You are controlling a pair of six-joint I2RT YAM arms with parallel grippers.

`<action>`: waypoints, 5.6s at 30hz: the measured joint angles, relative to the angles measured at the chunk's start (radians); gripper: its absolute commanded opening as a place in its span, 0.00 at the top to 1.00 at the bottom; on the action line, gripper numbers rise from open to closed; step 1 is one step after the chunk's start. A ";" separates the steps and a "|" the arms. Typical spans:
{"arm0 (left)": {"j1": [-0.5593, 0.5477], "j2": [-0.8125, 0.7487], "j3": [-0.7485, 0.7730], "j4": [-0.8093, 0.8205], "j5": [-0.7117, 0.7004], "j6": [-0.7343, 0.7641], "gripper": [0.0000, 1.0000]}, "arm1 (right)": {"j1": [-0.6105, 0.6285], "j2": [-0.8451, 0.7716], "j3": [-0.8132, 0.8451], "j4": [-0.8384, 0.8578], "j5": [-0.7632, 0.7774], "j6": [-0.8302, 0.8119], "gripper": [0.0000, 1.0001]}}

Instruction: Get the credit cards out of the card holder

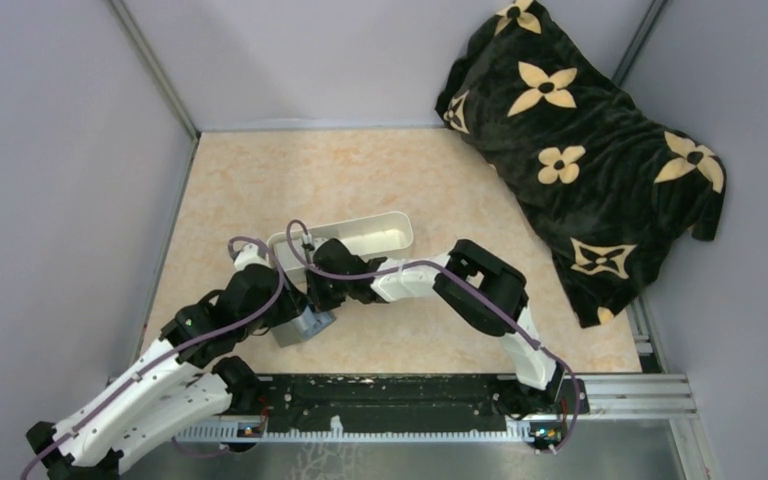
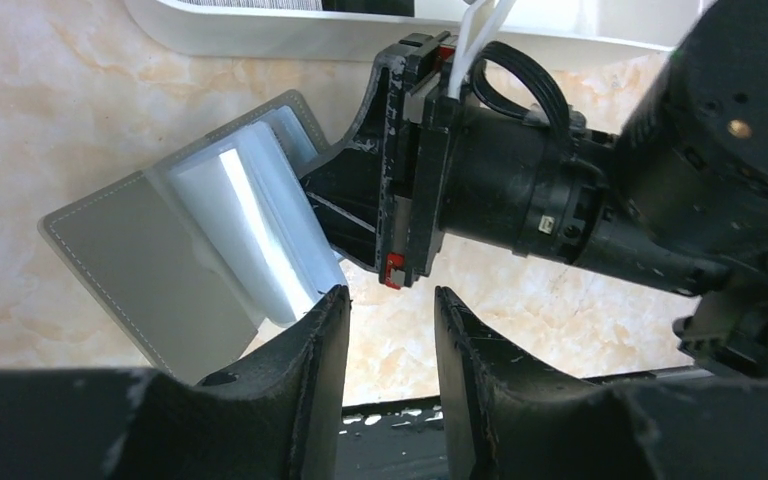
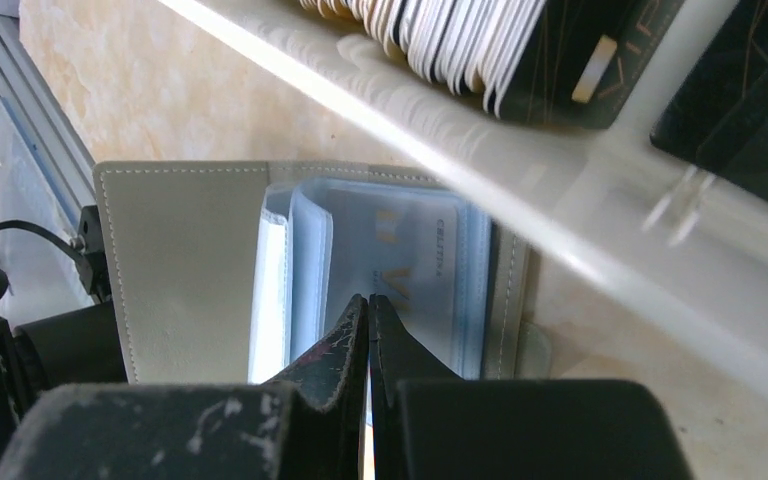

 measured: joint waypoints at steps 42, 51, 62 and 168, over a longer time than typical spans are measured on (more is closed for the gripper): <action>0.000 -0.117 -0.016 -0.007 -0.024 0.002 0.59 | 0.135 -0.158 -0.085 -0.206 0.166 0.010 1.00; 0.000 -0.138 -0.015 -0.021 -0.047 -0.010 0.62 | 0.149 -0.120 -0.012 -0.231 0.156 0.005 1.00; 0.000 -0.291 0.069 -0.134 -0.140 -0.066 0.46 | 0.153 0.025 0.138 -0.237 0.122 -0.020 1.00; -0.006 -0.177 -0.561 0.538 0.065 -0.548 0.55 | -0.120 -0.223 -0.255 -0.037 0.286 -0.066 1.00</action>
